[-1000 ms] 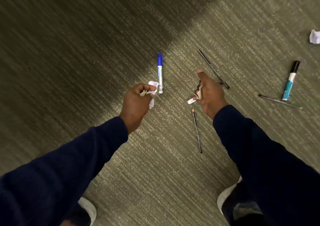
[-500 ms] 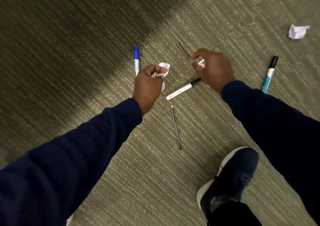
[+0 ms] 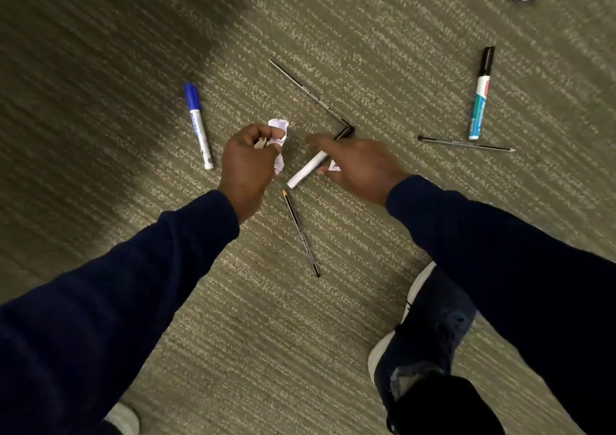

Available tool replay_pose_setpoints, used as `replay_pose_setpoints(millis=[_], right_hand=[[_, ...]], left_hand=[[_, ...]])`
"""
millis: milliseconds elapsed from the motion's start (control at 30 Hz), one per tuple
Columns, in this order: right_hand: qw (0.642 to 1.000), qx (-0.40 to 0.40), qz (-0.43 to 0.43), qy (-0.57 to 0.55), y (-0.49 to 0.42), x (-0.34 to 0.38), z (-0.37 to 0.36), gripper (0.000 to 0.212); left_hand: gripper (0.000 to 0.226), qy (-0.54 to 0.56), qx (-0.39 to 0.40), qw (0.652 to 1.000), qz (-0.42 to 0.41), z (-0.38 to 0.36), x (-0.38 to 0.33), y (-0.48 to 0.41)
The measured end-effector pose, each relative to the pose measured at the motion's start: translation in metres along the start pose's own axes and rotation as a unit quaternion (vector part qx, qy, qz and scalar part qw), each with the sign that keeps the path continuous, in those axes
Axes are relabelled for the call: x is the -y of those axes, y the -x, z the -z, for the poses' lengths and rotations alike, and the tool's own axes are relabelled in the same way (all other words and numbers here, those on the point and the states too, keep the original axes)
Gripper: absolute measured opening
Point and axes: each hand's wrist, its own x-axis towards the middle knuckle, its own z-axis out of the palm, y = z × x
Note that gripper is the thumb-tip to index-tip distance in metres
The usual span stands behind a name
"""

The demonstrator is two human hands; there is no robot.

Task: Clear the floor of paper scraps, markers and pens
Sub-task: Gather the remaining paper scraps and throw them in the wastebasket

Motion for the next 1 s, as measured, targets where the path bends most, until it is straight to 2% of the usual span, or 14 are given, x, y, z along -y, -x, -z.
replay_pose_setpoints(millis=[100, 200, 333, 467, 533, 700, 900, 1000], right_hand=[[0.996, -0.053, -0.045, -0.055, 0.014, -0.024, 0.030, 0.055], [0.983, -0.100, -0.143, -0.061, 0.022, -0.071, 0.060, 0.051], [0.948, -0.209, -0.237, -0.036, 0.021, -0.151, 0.093, 0.042], [0.903, -0.305, -0.304, 0.002, 0.005, -0.202, 0.131, 0.044], [0.897, -0.305, -0.319, 0.024, -0.005, -0.220, 0.145, 0.049], [0.925, -0.190, -0.323, 0.064, -0.027, -0.244, 0.150, 0.053], [0.914, -0.241, -0.320, 0.069, -0.028, -0.247, 0.146, 0.031], [0.903, -0.251, -0.349, 0.032, -0.029, -0.238, 0.154, 0.032]], left_hand=[[0.021, 0.009, 0.019, 1.000, -0.011, -0.018, -0.009, -0.004], [0.019, 0.014, 0.042, 0.999, -0.028, -0.043, -0.025, -0.012], [0.020, 0.038, 0.063, 0.997, -0.039, -0.092, -0.056, -0.028], [0.018, 0.052, 0.082, 0.993, -0.066, -0.139, -0.087, -0.045], [0.018, 0.045, 0.075, 0.994, -0.070, -0.158, -0.096, -0.055], [0.016, 0.036, 0.080, 0.994, -0.060, -0.183, -0.101, -0.065], [0.015, 0.032, 0.085, 0.994, -0.055, -0.183, -0.087, -0.057], [0.016, 0.040, 0.081, 0.995, -0.041, -0.177, -0.087, -0.052]])
